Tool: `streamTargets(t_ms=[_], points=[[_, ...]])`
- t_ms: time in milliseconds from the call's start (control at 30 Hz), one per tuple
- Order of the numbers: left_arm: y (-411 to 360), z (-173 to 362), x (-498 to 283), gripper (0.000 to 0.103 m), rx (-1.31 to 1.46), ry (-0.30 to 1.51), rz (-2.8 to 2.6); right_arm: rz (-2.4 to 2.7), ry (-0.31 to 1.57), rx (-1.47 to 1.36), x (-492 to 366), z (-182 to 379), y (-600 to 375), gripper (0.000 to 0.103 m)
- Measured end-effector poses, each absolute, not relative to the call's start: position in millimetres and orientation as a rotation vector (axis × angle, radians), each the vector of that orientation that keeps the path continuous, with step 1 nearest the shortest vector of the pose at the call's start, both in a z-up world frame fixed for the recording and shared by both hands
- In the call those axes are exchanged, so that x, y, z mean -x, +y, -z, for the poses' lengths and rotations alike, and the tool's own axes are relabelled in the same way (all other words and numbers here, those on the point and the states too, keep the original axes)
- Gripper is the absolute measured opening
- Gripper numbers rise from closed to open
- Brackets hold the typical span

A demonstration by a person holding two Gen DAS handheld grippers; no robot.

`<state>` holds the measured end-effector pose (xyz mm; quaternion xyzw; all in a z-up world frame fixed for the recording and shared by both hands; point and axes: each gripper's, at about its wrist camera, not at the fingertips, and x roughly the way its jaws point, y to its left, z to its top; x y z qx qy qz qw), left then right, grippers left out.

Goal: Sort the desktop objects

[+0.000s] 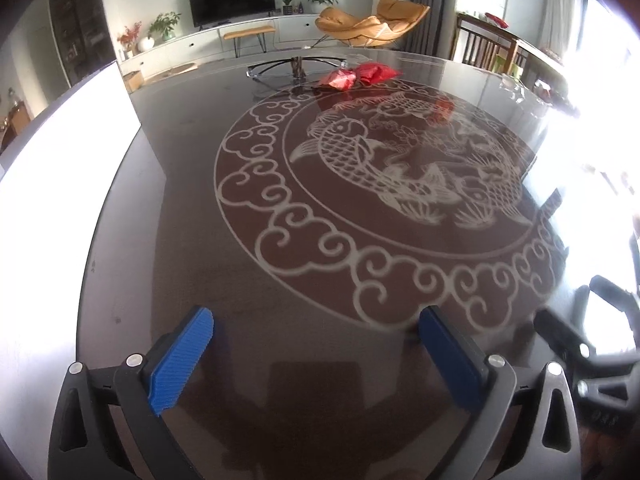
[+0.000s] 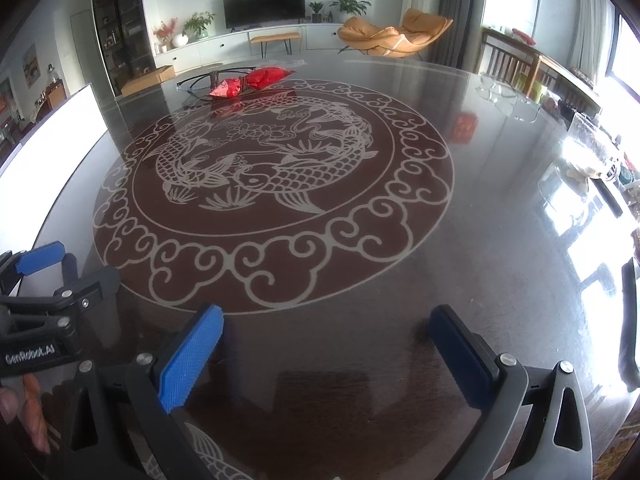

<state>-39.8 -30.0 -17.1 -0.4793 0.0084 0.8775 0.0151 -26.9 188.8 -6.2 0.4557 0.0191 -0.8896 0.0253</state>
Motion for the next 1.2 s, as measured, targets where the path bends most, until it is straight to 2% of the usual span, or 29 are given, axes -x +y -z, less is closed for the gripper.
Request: streamTargets(t_ms=[167, 567, 667, 833, 933, 1200], points=[[-45.4, 19.1, 86.6, 0.103, 1.574, -0.085, -2.823, 2.750, 0.058, -1.409, 26.9, 6.3, 188.4, 0.103], [-75.7, 25.0, 265.5, 0.103, 1.671, -0.330, -3.040, 2.747, 0.059, -1.408, 27.0, 6.1, 187.7, 0.103], [-61.8, 28.3, 284.6, 0.103, 1.617, -0.297, -3.045, 2.743, 0.061, -1.407, 27.0, 6.2, 187.0, 0.103], [-5.8, 29.9, 296.6, 0.103, 1.474, 0.033, -2.769, 2.740, 0.063, -1.407, 28.0, 6.2, 186.1, 0.103], [-6.0, 23.8, 296.3, 0.103, 1.479, 0.194, -2.753, 2.740, 0.063, -1.406, 28.0, 6.3, 186.1, 0.103], [-83.3, 14.6, 336.4, 0.103, 1.525, 0.065, -2.730, 2.739, 0.063, -1.406, 28.1, 6.4, 186.0, 0.103]])
